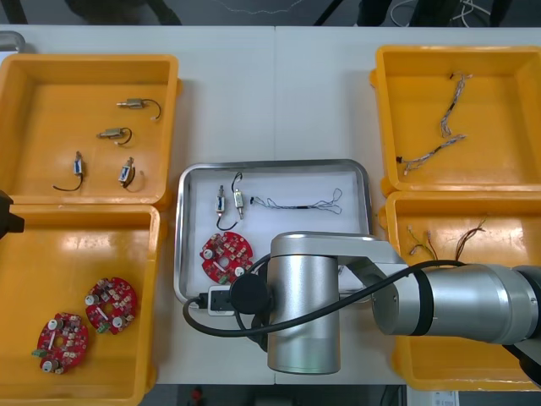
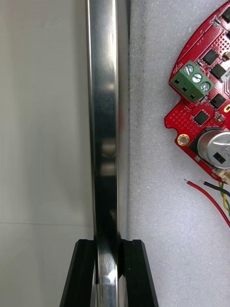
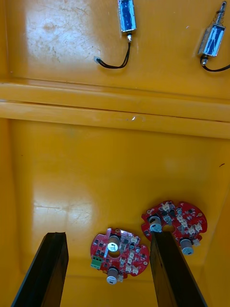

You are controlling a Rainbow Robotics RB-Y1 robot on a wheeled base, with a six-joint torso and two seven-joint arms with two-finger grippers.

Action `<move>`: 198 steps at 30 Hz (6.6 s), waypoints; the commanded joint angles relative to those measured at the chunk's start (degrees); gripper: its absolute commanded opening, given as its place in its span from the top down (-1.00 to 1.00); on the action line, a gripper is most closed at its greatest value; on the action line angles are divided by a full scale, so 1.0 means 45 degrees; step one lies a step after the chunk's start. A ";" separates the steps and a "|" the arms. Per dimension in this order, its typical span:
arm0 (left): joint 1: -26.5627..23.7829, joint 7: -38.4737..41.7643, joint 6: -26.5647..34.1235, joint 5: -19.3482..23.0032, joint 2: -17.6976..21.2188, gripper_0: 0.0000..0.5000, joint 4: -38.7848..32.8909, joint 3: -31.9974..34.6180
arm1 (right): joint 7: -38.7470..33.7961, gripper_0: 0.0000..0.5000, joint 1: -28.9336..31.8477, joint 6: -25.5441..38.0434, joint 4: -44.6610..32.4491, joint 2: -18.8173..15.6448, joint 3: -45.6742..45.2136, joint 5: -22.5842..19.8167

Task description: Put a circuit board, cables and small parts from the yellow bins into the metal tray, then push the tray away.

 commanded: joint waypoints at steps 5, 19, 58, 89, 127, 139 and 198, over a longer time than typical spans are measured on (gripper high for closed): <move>0.0214 -0.1143 0.0083 0.0038 -0.0061 -1.00 -0.0331 -0.0145 | 0.0454 1.00 -0.0962 0.0057 -0.0166 -0.0087 0.0197 0.0305; 0.0214 -0.1143 0.0083 0.0038 -0.0061 -1.00 -0.0331 -0.0145 | 0.0278 1.00 -0.2329 -0.0236 0.0869 -0.0126 0.0197 0.0500; 0.0214 -0.1143 0.0083 0.0038 -0.0061 -1.00 -0.0331 -0.0145 | 0.0513 1.00 -0.5532 -0.3126 0.5088 0.0557 0.0119 0.0070; 0.0214 -0.1143 0.0083 0.0038 -0.0061 -1.00 -0.0331 -0.0145 | 0.2212 1.00 -0.6255 -0.7072 0.8701 0.0557 0.0119 -0.0320; 0.0214 -0.1143 0.0083 0.0038 -0.0061 -1.00 -0.0331 -0.0145 | 0.2446 -1.00 -0.3247 0.0506 0.2744 0.0538 -0.5916 -0.1473; 0.0214 -0.1143 0.0083 0.0038 -0.0061 -1.00 -0.0331 -0.0145 | 0.2232 -1.00 -0.0044 0.4541 -0.1436 0.0538 -0.9666 -0.0828; 0.0214 -0.1143 0.0083 0.0038 -0.0061 -1.00 -0.0331 -0.0145 | -0.2827 -1.00 0.7886 0.4541 -0.2881 -0.2353 -2.0740 -0.3133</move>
